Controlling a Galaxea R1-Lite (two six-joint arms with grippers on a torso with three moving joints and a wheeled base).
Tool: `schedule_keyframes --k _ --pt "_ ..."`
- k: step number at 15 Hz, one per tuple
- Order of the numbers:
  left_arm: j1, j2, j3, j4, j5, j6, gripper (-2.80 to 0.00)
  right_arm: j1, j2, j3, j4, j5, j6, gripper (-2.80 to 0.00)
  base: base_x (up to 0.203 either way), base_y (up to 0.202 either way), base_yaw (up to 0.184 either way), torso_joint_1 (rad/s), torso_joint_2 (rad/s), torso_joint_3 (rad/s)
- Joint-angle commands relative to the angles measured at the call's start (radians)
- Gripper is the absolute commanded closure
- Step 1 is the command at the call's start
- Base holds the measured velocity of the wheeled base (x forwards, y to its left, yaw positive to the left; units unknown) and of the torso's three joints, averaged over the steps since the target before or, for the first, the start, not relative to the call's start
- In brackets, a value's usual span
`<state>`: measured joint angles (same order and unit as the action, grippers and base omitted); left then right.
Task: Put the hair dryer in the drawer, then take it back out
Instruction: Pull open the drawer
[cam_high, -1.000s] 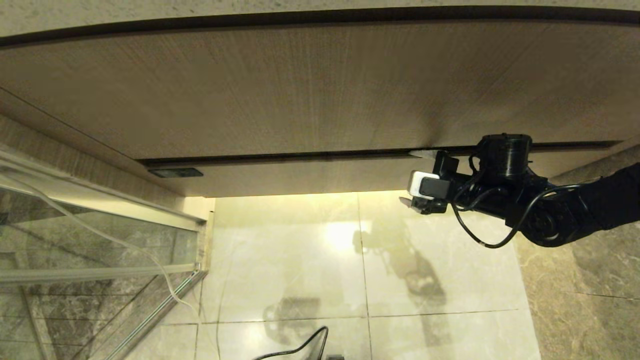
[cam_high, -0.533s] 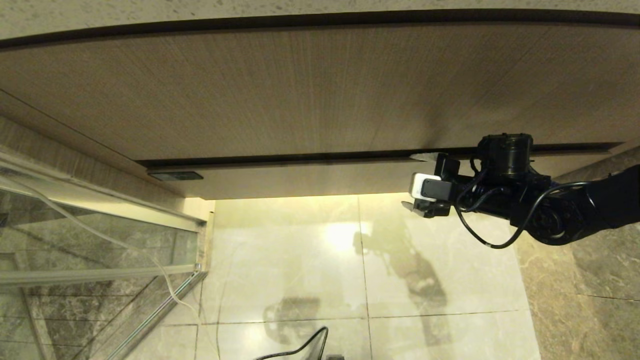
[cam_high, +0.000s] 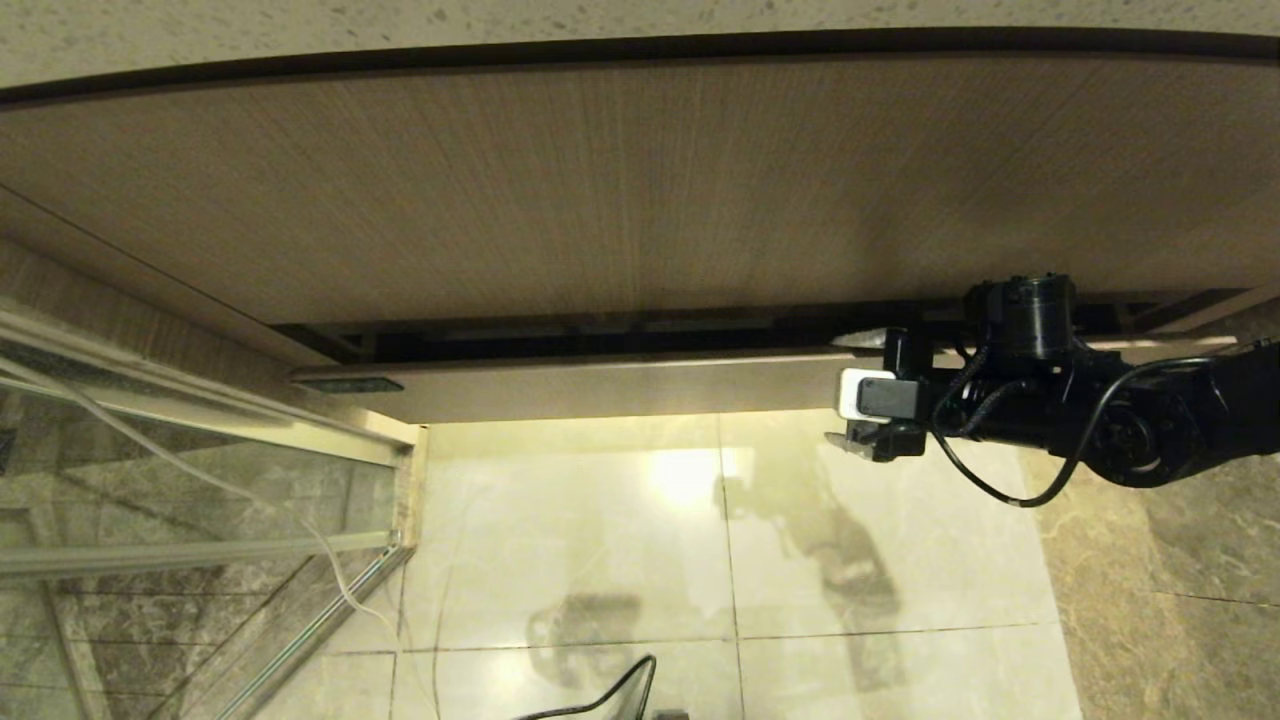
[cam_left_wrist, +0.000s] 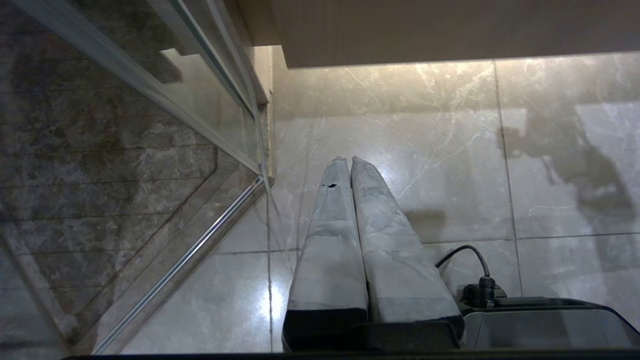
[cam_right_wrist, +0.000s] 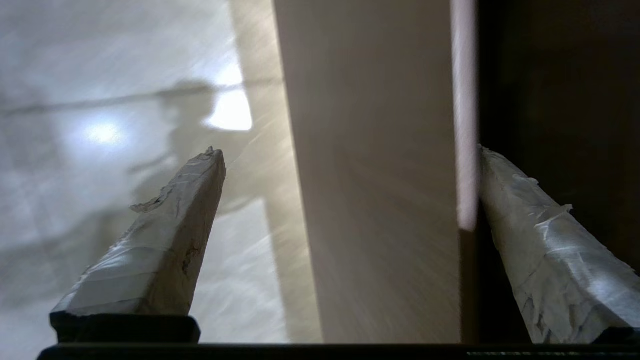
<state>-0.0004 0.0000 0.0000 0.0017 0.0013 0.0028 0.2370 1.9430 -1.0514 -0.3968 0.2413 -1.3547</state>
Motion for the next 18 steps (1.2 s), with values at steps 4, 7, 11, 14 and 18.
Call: schedule_keyframes --k 4,7,11,14,18 --pt "0.000 0.000 0.000 0.000 0.000 0.000 0.00 0.001 -0.063 0.028 0.055 -0.028 -0.016 -2.80 0.000 0.000 0.000 0.000 0.00 0.000" --pt "0.000 0.000 0.000 0.000 0.000 0.000 0.00 -0.008 -0.119 0.006 0.205 -0.028 -0.082 -2.80 0.000 0.000 0.000 0.000 0.00 0.000" --pt "0.000 0.000 0.000 0.000 0.000 0.000 0.00 -0.030 -0.210 0.034 0.307 -0.068 -0.158 -2.80 0.000 0.000 0.000 0.000 0.00 0.000" --pt "0.000 0.000 0.000 0.000 0.000 0.000 0.00 -0.029 -0.285 0.049 0.360 -0.175 -0.157 -2.80 0.000 0.000 0.000 0.000 0.00 0.000" --pt "0.000 0.000 0.000 0.000 0.000 0.000 0.00 -0.017 -0.332 0.083 0.379 -0.230 -0.151 -2.80 0.000 0.000 0.000 0.000 0.00 0.000"
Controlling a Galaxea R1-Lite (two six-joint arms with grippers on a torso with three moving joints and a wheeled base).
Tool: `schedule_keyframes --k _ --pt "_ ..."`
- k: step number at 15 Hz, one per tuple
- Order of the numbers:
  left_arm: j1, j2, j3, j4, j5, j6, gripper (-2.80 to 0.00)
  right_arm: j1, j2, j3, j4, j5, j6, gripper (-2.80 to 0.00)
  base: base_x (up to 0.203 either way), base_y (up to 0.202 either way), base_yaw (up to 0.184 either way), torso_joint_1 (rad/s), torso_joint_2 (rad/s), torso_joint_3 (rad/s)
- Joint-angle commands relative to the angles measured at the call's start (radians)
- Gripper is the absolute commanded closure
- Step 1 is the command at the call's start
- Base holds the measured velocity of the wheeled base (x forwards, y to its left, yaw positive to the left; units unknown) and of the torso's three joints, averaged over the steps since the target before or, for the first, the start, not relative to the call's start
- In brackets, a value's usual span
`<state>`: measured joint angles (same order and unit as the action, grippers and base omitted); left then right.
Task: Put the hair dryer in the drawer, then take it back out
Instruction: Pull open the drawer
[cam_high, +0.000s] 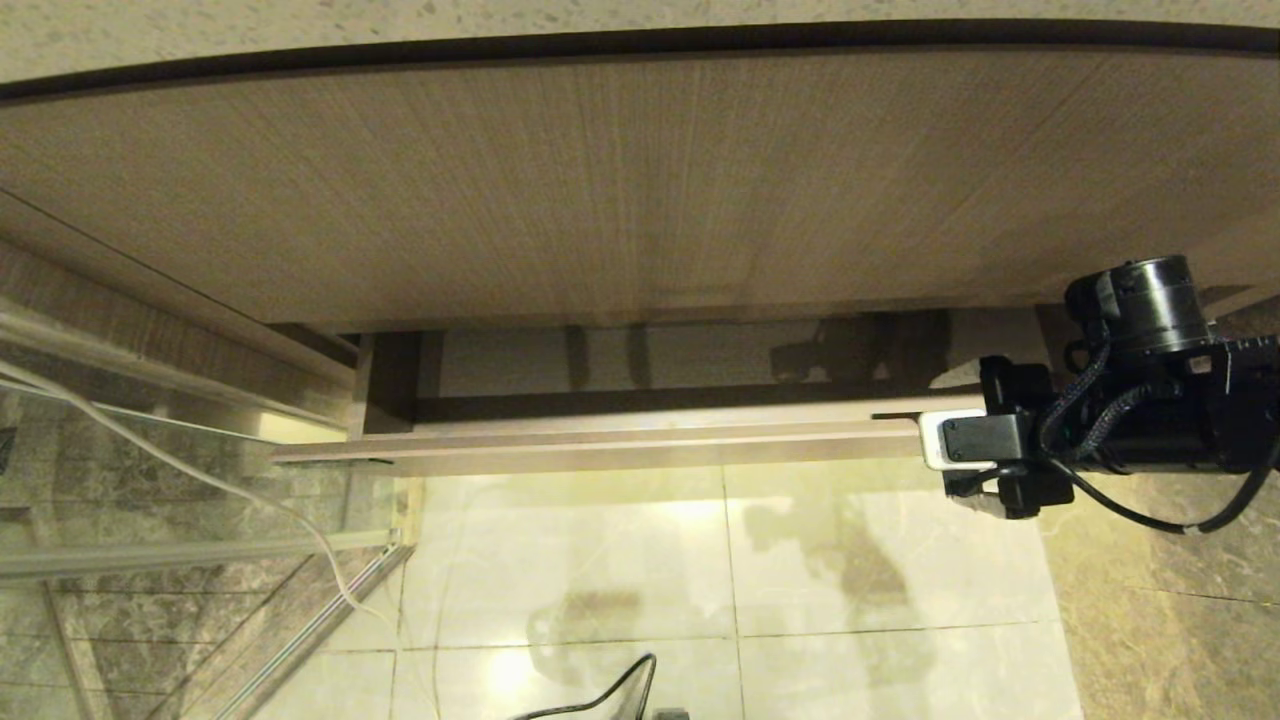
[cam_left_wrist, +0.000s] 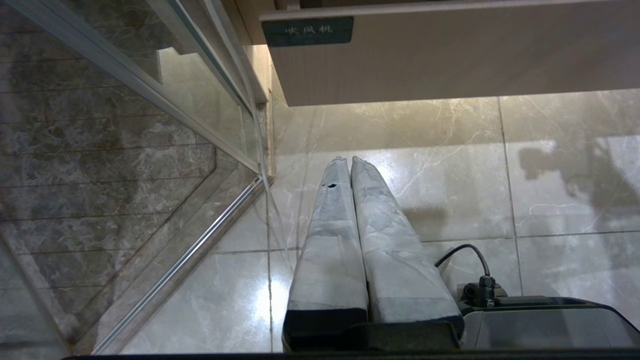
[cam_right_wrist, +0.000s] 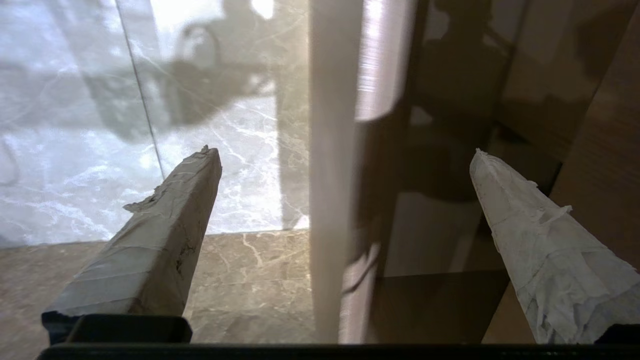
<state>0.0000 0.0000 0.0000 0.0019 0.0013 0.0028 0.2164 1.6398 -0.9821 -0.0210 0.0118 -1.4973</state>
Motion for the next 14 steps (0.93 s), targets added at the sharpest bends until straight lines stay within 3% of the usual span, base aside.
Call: schedule_keyframes --k 1,6,14 --pt "0.000 0.000 0.000 0.000 0.000 0.000 0.00 0.012 -0.028 0.035 -0.002 0.000 -0.001 -2.80 0.000 0.000 0.000 0.000 0.00 0.000" --pt "0.000 0.000 0.000 0.000 0.000 0.000 0.00 0.015 0.029 0.015 -0.052 0.000 0.065 -2.80 0.000 0.000 0.000 0.000 0.00 0.000" --pt "0.000 0.000 0.000 0.000 0.000 0.000 0.00 0.017 0.058 0.023 -0.041 -0.010 0.072 -2.80 0.000 0.000 0.000 0.000 0.00 0.000"
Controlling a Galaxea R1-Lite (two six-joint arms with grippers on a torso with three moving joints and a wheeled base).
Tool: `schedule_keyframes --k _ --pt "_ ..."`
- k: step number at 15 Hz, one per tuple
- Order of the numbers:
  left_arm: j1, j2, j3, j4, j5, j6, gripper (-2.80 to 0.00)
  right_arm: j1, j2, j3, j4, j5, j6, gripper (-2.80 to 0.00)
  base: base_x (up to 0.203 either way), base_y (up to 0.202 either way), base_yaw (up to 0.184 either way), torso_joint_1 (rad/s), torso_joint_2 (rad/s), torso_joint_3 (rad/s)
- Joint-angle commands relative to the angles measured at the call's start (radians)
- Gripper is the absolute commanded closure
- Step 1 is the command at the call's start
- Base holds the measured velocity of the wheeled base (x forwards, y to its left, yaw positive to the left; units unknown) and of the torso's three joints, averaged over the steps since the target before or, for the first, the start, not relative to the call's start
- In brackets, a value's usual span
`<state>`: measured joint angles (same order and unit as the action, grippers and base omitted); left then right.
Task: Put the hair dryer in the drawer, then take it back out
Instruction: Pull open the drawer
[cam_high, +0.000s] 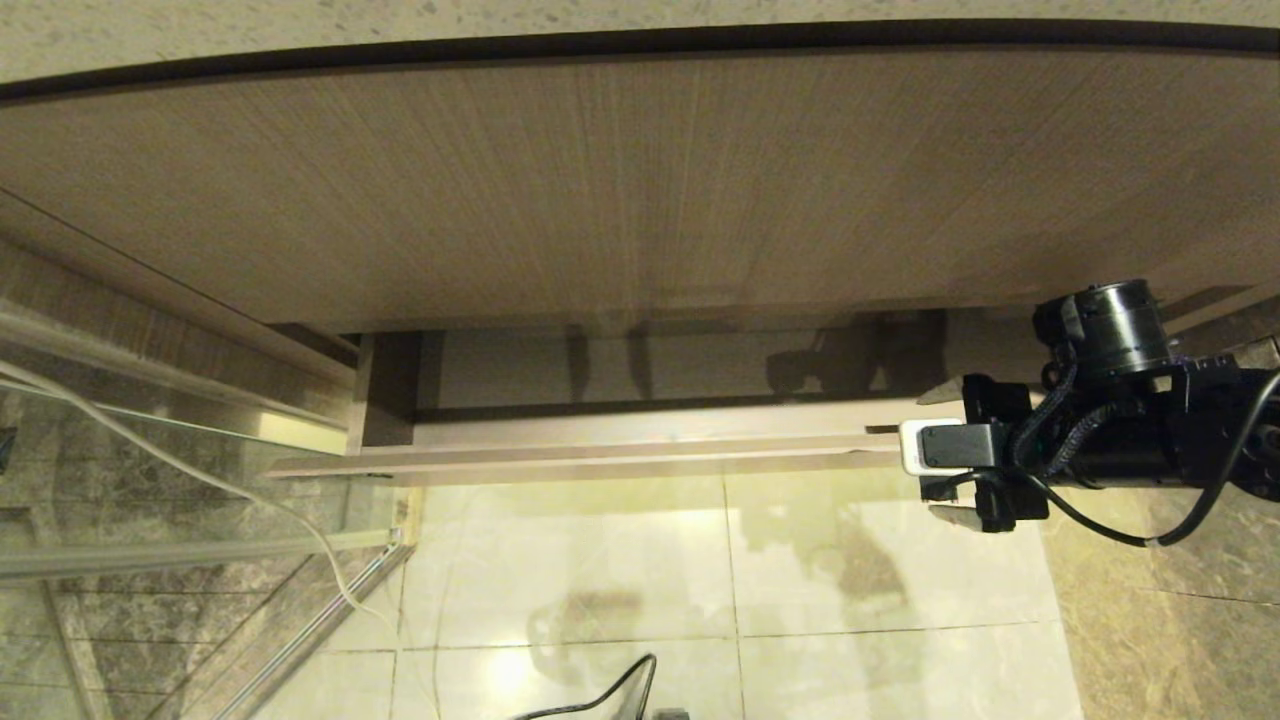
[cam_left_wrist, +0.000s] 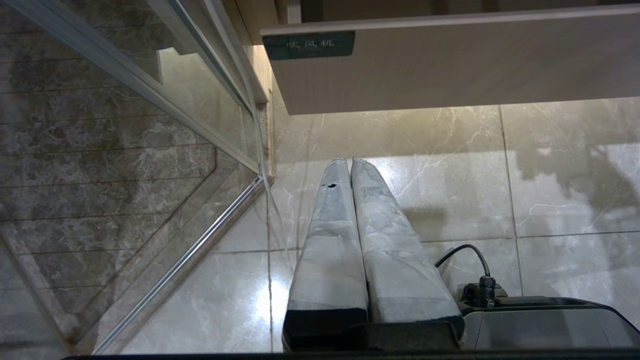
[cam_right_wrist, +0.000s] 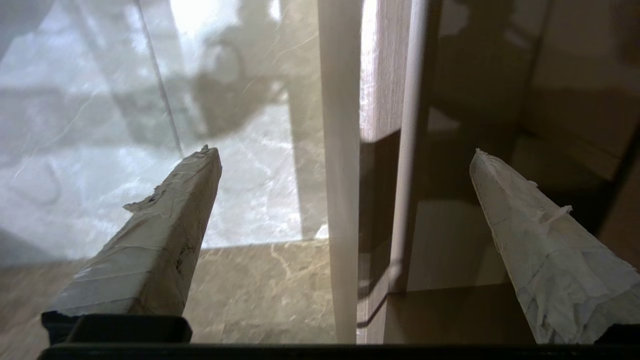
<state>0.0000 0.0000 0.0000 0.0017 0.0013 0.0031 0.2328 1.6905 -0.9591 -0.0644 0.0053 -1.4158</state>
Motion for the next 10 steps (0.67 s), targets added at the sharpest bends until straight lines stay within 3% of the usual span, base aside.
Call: schedule_keyframes --k 1,10 --pt "0.000 0.000 0.000 0.000 0.000 0.000 0.00 0.000 0.006 -0.001 0.024 -0.020 -0.011 -2.80 0.000 0.000 0.000 0.000 0.00 0.000" --pt "0.000 0.000 0.000 0.000 0.000 0.000 0.00 0.016 -0.315 0.008 0.326 0.003 -0.013 -2.80 0.000 0.000 0.000 0.000 0.00 0.000"
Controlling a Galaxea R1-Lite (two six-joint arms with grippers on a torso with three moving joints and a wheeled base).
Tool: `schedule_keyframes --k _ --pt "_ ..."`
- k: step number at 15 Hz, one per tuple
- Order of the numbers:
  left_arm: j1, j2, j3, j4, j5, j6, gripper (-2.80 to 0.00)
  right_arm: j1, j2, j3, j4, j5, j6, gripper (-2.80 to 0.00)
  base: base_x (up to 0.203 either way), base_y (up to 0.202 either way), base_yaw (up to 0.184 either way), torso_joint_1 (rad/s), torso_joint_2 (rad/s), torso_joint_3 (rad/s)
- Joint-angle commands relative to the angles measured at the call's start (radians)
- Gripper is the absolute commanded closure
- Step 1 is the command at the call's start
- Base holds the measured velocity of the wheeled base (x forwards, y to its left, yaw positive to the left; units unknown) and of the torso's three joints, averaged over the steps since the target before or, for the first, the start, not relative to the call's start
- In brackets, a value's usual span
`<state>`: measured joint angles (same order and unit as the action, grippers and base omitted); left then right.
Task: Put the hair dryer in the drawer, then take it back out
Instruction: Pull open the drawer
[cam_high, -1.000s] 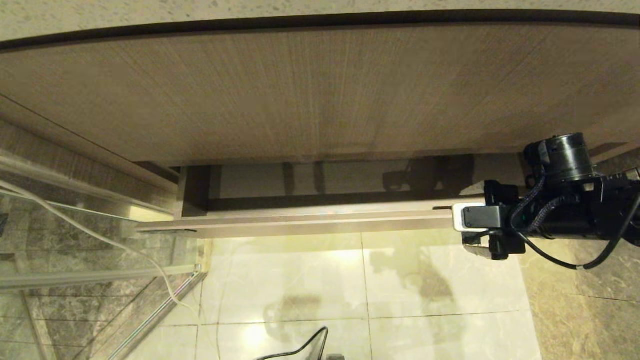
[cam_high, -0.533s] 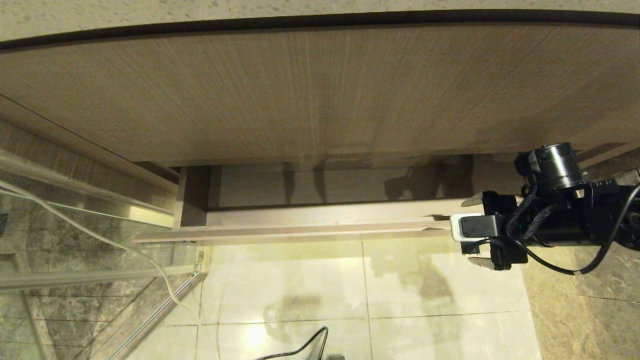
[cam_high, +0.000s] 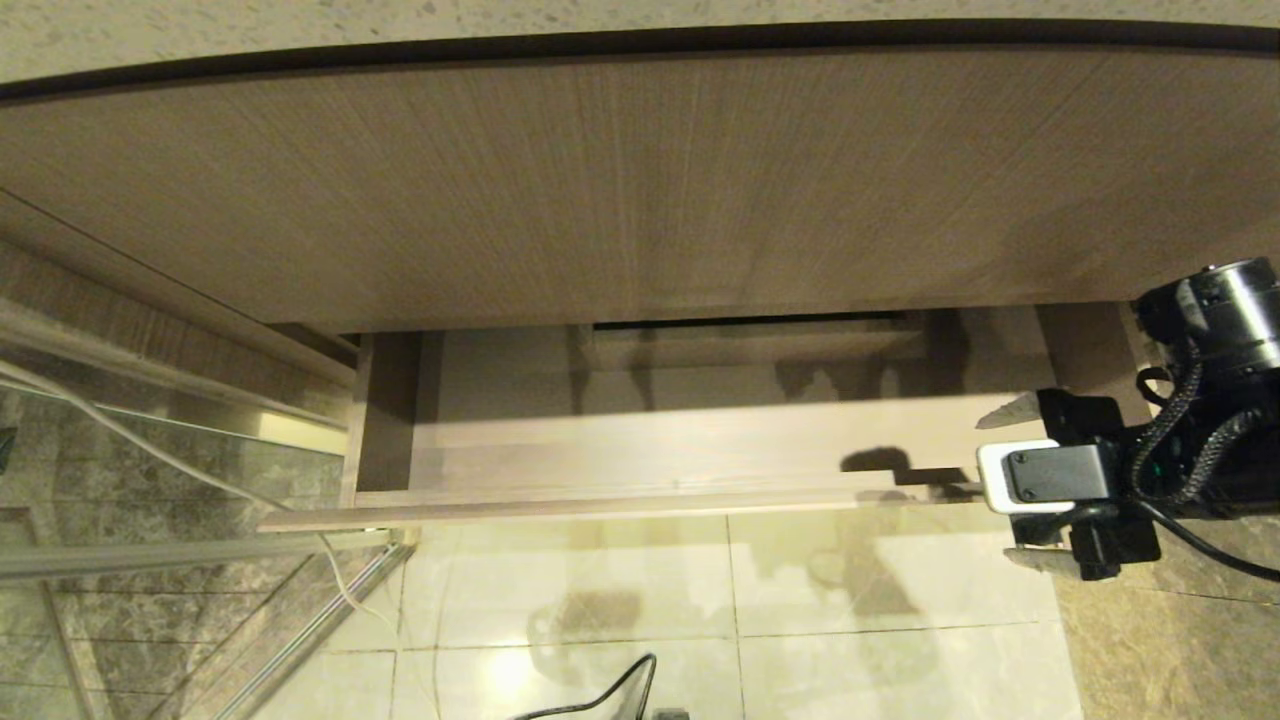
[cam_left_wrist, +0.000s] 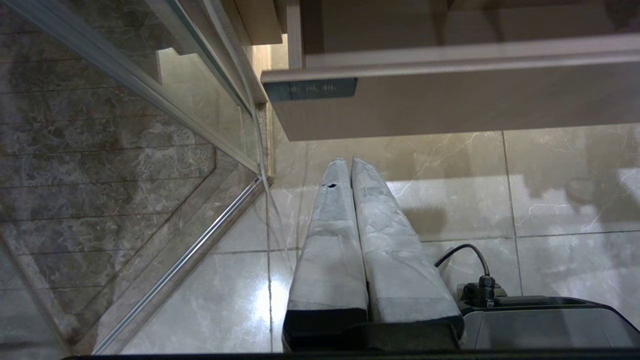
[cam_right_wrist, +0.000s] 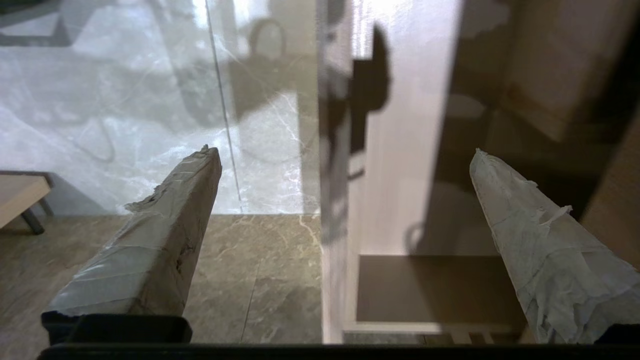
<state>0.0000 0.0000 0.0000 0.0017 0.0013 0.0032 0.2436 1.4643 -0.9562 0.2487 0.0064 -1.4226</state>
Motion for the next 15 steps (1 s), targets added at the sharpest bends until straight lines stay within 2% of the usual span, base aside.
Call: schedule_keyframes --k 1,6,7,8,12,15 --pt "0.000 0.000 0.000 0.000 0.000 0.000 0.00 0.007 -0.133 0.013 0.023 0.017 -0.009 -2.80 0.000 0.000 0.000 0.000 0.00 0.000" --pt "0.000 0.000 0.000 0.000 0.000 0.000 0.00 0.013 -0.334 0.057 0.050 0.043 -0.006 -2.80 0.000 0.000 0.000 0.000 0.00 0.000" --pt "0.000 0.000 0.000 0.000 0.000 0.000 0.00 0.012 -0.361 0.056 0.060 0.059 -0.007 -2.71 0.000 0.000 0.000 0.000 0.00 0.000" --pt "0.000 0.000 0.000 0.000 0.000 0.000 0.00 0.010 -0.392 0.052 0.073 0.074 -0.010 0.00 0.000 0.000 0.000 0.000 0.00 0.000" --pt "0.000 0.000 0.000 0.000 0.000 0.000 0.00 -0.015 -0.537 0.016 0.108 0.089 0.000 0.00 0.000 0.000 0.000 0.000 0.00 0.000" --pt "0.000 0.000 0.000 0.000 0.000 0.000 0.00 -0.025 -0.691 -0.034 0.235 0.088 0.028 0.00 0.000 0.000 0.000 0.000 0.00 0.000"
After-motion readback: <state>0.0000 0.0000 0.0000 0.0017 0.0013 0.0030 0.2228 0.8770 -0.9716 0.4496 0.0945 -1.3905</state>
